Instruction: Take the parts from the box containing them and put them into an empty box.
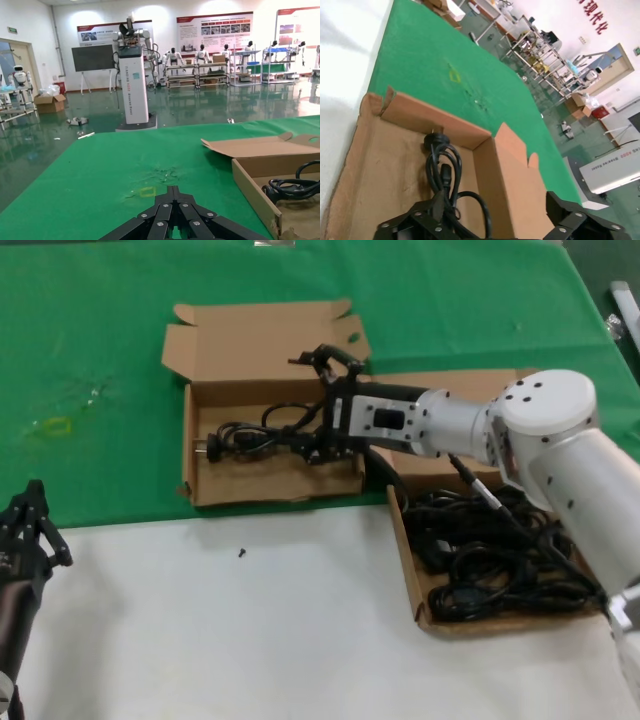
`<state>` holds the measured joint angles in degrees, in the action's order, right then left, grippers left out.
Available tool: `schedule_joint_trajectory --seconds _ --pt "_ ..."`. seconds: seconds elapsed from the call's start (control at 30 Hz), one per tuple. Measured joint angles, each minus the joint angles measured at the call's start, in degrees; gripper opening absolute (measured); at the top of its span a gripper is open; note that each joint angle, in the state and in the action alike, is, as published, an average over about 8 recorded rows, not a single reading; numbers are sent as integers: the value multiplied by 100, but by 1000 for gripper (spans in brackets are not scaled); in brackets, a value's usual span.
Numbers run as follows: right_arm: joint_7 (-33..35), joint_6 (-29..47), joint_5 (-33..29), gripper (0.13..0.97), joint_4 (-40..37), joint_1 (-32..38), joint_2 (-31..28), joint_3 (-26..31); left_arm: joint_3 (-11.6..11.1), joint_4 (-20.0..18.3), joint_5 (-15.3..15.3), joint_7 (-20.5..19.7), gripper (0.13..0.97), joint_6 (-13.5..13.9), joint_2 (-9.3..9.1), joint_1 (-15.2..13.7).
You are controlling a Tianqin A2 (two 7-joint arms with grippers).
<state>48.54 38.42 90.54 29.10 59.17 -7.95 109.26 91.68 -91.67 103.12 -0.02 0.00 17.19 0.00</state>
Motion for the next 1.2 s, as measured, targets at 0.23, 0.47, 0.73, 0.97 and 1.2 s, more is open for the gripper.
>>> schedule_joint_trajectory --seconds 0.23,0.47,0.73,0.97,1.2 --pt "-888 -28 -202 731 1160 -432 -379 193 0 0 0 0 143 0 0 0" --pt "-1158 -73 -232 866 1537 -613 -506 213 0 0 0 0 152 0 0 0" --pt "-1417 -335 -128 908 1866 -982 -536 76 0 0 0 0 169 0 0 0" --pt "-1748 -672 6 953 2290 -1459 -573 -101 0 0 0 0 241 0 0 0" --pt "-2096 -1027 146 966 2734 -1956 -612 -286 0 0 1 0 357 0 0 0"
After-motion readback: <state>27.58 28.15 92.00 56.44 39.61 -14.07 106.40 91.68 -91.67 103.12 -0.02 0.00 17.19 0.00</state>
